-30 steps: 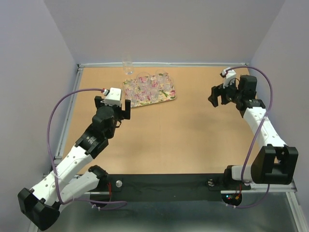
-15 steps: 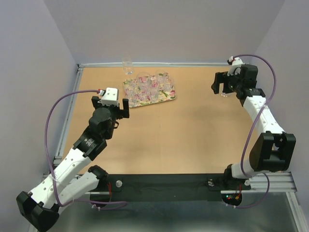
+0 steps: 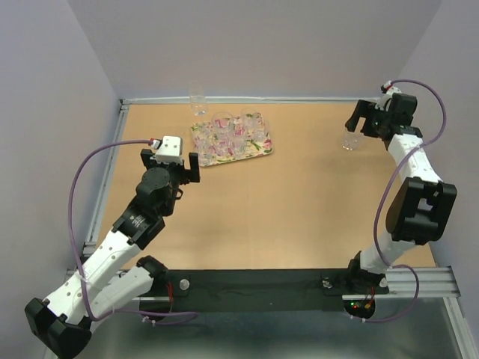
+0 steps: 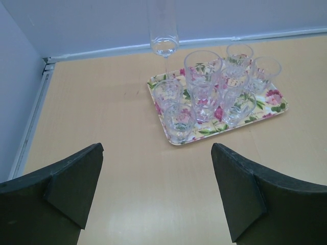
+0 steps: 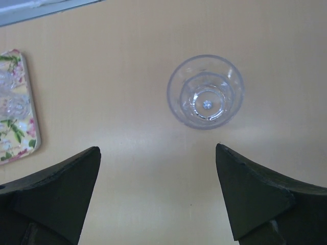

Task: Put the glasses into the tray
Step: Grab a glass with a robot arm

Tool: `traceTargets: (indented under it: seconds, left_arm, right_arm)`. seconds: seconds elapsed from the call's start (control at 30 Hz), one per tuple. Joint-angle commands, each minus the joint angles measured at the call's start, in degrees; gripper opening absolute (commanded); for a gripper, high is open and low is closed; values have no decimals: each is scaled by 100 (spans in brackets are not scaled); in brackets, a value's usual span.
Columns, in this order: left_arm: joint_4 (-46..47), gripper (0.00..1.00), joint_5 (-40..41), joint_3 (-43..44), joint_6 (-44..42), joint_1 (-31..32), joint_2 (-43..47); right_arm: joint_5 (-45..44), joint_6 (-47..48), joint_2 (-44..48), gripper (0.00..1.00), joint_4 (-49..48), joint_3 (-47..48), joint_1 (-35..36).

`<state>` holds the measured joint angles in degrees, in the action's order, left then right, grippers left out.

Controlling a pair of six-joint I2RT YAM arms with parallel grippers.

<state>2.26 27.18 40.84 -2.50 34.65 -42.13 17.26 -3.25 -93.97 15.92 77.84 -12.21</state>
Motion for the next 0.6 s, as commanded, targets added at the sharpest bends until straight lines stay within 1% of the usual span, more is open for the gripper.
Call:
traceTargets:
  seconds: [0.0,0.17,0.27,0.33,0.37,0.4,0.47,0.57]
  left_arm:
    - [310,99,33,-23,31,-29,135]
    - [327,99,59,-50,22,-29,152]
    - [336,99,77,-41,22,-29,152]
    - [336,99,86,-50,4,-29,152]
    - [336,99,86,-50,4,-29,152]
    - [345,99,95,-58,4,-29,152]
    - [336,99,95,-59,4,-29,144]
    - [354,99,103,-67,-5,-38,135]
  right_arm:
    - [-64,-808,-436,97,-177,520,-351]
    - [155,-1397,-991,92,-168,925,-625]
    - [111,-1503,-1245,89,-177,1119,-678]
    - [85,-1556,-1413,84,-168,1224,-704]
    - [76,-1600,-1474,84,-160,1251,-695]
    - [85,-1618,-1579,81,-160,1294,-713]
    - [67,-1696,-1668,80,-177,1330,-713]
    - [59,-1784,-1870,75,-160,1426,-722]
